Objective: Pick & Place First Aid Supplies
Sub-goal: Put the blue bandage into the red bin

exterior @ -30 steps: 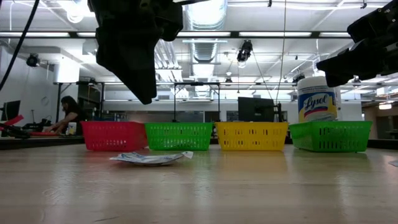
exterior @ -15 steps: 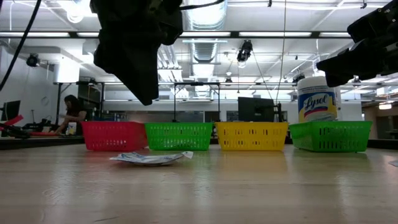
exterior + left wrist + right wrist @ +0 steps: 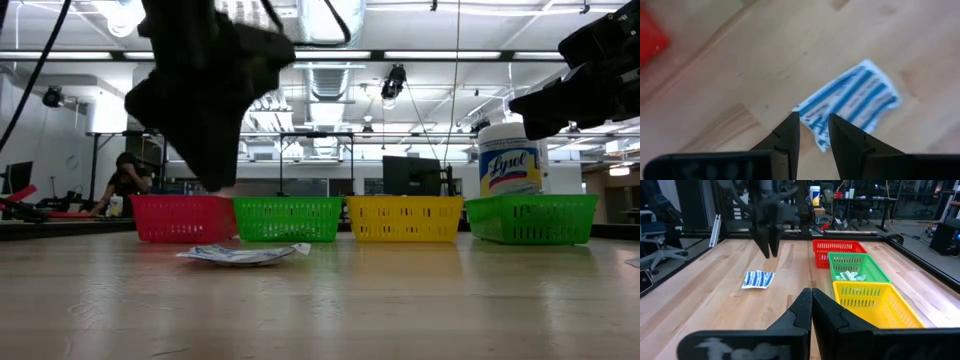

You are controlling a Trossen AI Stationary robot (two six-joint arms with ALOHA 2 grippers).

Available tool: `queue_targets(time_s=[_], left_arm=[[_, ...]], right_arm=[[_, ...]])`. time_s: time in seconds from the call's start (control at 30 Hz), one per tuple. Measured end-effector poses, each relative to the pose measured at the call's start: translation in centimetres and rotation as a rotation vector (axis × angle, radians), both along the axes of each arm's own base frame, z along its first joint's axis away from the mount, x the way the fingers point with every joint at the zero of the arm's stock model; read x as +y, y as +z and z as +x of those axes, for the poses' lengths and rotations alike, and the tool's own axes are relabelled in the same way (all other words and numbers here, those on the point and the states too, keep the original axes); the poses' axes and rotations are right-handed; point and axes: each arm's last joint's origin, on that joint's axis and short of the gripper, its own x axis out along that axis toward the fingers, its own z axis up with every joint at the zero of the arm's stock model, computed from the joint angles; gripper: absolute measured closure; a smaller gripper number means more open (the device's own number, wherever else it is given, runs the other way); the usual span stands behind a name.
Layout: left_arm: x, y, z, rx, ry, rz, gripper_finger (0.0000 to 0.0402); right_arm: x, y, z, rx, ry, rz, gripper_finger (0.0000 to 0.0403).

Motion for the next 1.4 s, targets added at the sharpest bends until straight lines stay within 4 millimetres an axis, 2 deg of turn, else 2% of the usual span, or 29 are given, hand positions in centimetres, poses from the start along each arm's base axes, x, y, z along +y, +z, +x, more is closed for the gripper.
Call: queue_targets(time_s=[0.13, 0.5, 1.2, 1.4], left_arm=[[0.3, -1.3, 0.5, 0.037, 0.042, -0.005, 0.0305], [0.8, -1.4, 1.1, 0.012, 0.104, -0.014, 0.0305], [-1.5, -2.4, 0.4, 0.013, 0.038, 0.003, 0.0305], [-1.9, -2.2, 1.2, -0.063, 0.032, -0.028, 0.0305]], right_arm=[[0.0, 0.0, 0.0, 0.000, 0.000, 0.000, 0.0394], [0.0, 0.0, 0.0, 0.001, -0.001, 0.002, 0.0394], [0.0, 0.0, 0.0, 0.001, -0.001, 0.001, 0.0394], [0.0, 0.0, 0.0, 0.001, -0.001, 0.001, 0.0394]])
